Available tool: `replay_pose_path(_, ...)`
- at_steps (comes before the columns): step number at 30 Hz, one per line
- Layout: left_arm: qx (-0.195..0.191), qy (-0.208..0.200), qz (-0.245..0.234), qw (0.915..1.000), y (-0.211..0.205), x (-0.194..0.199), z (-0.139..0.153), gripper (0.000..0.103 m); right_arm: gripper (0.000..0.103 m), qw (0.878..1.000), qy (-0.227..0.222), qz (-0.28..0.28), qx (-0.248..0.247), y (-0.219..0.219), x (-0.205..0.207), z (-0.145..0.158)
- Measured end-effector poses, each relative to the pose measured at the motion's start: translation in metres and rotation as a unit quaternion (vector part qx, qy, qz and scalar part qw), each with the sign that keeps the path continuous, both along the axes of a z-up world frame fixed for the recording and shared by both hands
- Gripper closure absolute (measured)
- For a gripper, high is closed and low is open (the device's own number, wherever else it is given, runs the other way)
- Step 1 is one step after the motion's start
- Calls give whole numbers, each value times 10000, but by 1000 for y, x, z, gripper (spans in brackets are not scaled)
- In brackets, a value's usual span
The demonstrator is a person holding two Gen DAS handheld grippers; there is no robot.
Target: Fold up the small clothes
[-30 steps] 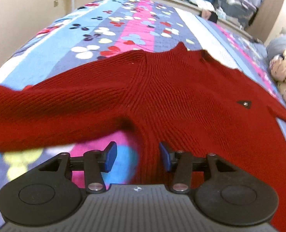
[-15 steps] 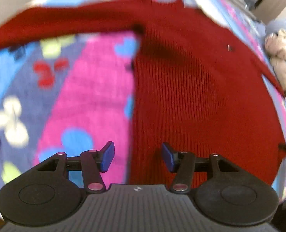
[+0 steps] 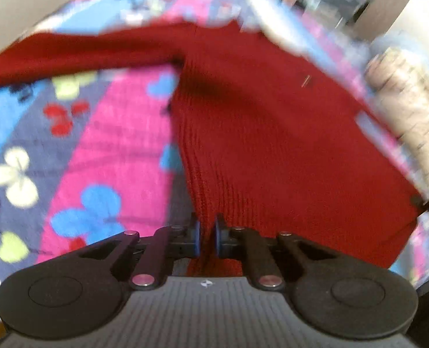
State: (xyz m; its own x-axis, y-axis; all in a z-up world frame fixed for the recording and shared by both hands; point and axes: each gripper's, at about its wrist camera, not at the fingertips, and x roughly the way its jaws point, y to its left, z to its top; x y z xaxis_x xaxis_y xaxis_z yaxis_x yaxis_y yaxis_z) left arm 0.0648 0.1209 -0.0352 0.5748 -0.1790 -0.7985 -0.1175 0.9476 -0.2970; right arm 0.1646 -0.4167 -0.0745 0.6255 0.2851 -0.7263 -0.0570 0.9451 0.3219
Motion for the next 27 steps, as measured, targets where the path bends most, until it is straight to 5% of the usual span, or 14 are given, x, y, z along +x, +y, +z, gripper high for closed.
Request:
replay_pose_path(3, -148, -132, 151, 9997, 12, -14, 11, 95, 97, 9982, -331, -178, 478, -14, -28, 17)
replay_pose_path(8, 351, 809, 47, 9961, -1, 5, -19, 86, 96, 9981, 557, -114, 235, -14, -25, -16)
replay_pose_path(12, 653, 227, 431, 9967, -2, 3, 1, 67, 90, 9990, 349, -161, -209, -5, -20, -11)
replay_pose_path(15, 625, -173, 280, 9975, -16, 3, 12, 66, 84, 9978, 60, -324, -567, 5, -19, -3)
replay_pose_path(21, 860, 238, -401, 9952, -48, 12, -12, 58, 71, 9967, -522, 188, -590, 25, -15, 7)
replay_pose_path(24, 1055, 937, -514, 9887, -55, 21, -38, 56, 57, 9943, -12, 638, -855, 42, -6, -11)
replay_pose_path(27, 1220, 697, -517, 9887, -59, 18, -32, 56, 57, 9837, 767, 799, -1415, 50, 2, -41)
